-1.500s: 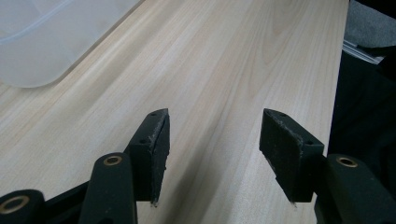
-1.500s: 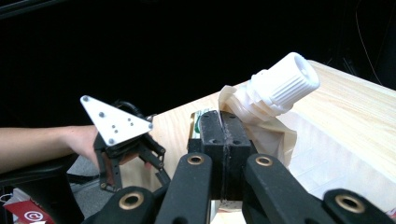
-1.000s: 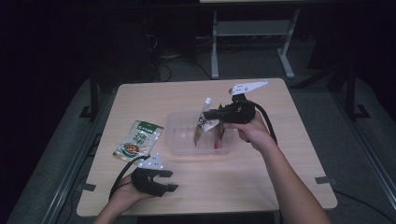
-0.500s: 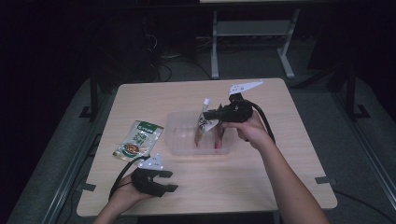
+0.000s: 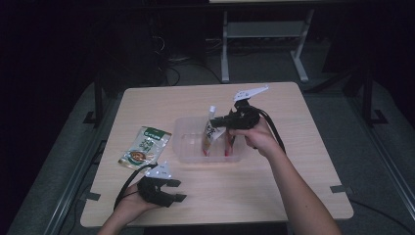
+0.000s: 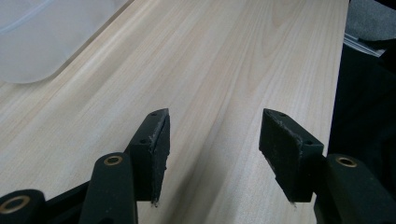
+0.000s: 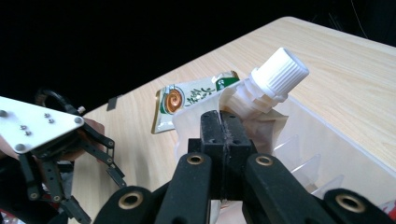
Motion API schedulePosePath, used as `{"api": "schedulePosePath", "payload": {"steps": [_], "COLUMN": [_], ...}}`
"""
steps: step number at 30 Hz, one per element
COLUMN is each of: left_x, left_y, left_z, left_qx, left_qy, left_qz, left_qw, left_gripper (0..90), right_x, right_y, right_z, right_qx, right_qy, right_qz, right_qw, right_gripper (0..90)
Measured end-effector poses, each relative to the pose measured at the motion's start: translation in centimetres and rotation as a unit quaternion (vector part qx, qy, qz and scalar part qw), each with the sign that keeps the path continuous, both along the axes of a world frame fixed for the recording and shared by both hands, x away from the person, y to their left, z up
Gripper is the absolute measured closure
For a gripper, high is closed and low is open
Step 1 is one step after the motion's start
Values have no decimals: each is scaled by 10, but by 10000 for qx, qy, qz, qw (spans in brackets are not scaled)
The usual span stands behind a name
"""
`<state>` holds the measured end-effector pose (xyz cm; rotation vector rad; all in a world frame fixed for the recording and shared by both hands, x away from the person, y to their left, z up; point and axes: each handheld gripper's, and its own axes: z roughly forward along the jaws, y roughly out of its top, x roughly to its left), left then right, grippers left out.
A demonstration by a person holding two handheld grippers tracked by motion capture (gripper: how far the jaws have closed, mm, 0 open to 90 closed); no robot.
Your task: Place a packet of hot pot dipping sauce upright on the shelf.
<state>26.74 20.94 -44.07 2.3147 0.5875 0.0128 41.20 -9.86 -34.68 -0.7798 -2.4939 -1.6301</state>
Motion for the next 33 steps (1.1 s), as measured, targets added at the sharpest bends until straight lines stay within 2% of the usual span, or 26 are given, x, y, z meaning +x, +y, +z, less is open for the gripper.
{"api": "schedulePosePath", "payload": {"steps": [3, 11, 15, 18, 21, 22, 23, 25, 26, 27, 28, 29, 33], "left_x": [0, 0, 0, 0, 0, 0, 0, -1, -1, -1, -1, 0, 0], "left_y": [0, 0, -1, -1, 0, 0, 0, 0, 0, 0, 0, 0, -1], "left_z": [0, 0, -1, -1, 0, 0, 0, 0, 0, 1, 1, 1, 1], "left_qx": [19, 14, -9, -6, 1, 1, -1, -9, -9, 9, 9, 7, 16], "left_qy": [-1, 18, 37, 48, 32, 32, 36, 42, 42, 29, 29, 29, 23], "left_qz": [-18, -8, 11, 14, 8, 8, 18, 35, 35, 25, 25, 8, 2], "left_qw": [10000, 10000, 10000, 10000, 10000, 10000, 10000, 10000, 10000, 10000, 10000, 10000, 10000], "left_gripper": [429, 429, 428, 429, 428, 428, 428, 428, 428, 427, 427, 427, 426], "right_x": [1, 1, 1, 0, -2, -2, -6, -11, -11, -19, -19, -28, -47], "right_y": [5, 7, 7, 6, 5, 5, 3, 0, 0, -5, -5, -9, -17], "right_z": [-3, -4, -4, -3, 0, 0, 3, 7, 7, 12, 12, 17, 21], "right_qx": [-145, -246, -243, -112, -67, -67, -94, -139, -139, -187, -187, -207, -276], "right_qy": [0, -86, -75, -51, -117, -117, -138, -205, -205, -280, -280, -316, -488], "right_qz": [-19, -71, -64, -44, -57, -57, -100, -140, -140, -169, -169, -149, -115], "right_qw": [9999, 9996, 9997, 9999, 9999, 9999, 9998, 9996, 9996, 9993, 9993, 9992, 9984], "right_gripper": [898, 889, 867, 836, 740, 740, 632, 532, 532, 466, 466, 417, 368]}}
